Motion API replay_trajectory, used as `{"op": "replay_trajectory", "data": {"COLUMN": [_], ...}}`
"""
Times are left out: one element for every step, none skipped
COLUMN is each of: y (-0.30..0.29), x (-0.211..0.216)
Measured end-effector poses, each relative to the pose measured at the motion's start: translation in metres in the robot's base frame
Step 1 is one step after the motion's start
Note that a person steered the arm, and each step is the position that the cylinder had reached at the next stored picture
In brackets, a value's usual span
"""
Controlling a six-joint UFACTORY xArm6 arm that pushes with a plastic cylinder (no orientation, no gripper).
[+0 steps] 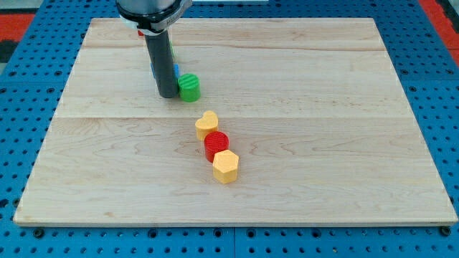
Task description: Push red star below red circle
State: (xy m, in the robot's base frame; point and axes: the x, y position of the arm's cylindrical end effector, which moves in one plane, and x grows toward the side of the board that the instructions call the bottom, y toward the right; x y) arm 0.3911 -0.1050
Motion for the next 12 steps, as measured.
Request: {"op": "replay_trajectory", "data": {"y": [0.013, 0.018, 0.018, 0.013, -0.048, -0.12, -0.148, -0.141, -0.089, -0.088, -0.088, -0.077], "x": [0.04, 0.08, 0.11, 0.125, 0.099, -0.007, -0.098, -0.154, -0.173, -0.175, -0.195, -0.199]}}
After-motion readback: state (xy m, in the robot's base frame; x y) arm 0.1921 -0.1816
